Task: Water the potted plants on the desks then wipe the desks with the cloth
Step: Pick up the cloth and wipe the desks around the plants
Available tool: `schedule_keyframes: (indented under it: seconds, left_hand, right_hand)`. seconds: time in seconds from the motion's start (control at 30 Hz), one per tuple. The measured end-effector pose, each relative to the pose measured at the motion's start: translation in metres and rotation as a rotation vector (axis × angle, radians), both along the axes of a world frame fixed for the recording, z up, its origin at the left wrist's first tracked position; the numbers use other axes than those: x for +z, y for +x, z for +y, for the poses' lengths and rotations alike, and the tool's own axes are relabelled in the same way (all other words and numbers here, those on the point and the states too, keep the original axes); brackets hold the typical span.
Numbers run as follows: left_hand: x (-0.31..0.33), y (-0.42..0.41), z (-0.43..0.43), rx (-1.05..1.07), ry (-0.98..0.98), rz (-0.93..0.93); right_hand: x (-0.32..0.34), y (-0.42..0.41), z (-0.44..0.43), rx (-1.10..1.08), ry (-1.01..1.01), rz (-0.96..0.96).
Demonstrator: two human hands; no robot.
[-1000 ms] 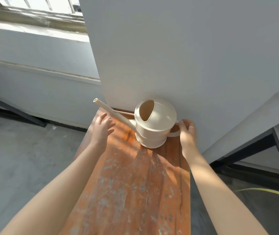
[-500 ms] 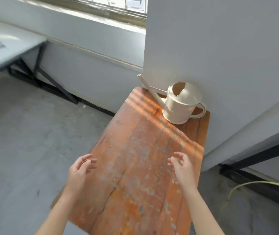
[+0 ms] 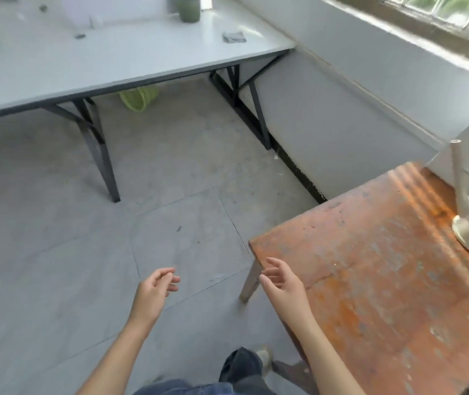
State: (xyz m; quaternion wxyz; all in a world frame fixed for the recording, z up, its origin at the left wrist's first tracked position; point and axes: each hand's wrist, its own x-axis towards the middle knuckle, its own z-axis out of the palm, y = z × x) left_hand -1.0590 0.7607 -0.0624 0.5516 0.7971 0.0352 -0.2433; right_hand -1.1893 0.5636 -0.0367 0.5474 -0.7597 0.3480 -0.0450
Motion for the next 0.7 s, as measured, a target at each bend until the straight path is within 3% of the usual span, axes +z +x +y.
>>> schedule_keyframes:
  seconds: [0.43, 0.7]
  left_hand:
    - [-0.011, -0.002, 0.254, 0.178, 0.029, 0.004]
    - [-0.022, 0.027, 0.263, 0.146, 0.012, 0.038]
  right_hand:
    - [-0.031, 0.039, 0.238, 0.215, -0.075, 0.115]
    - [-0.038, 0.066, 0.269, 0.395, -0.190, 0.189]
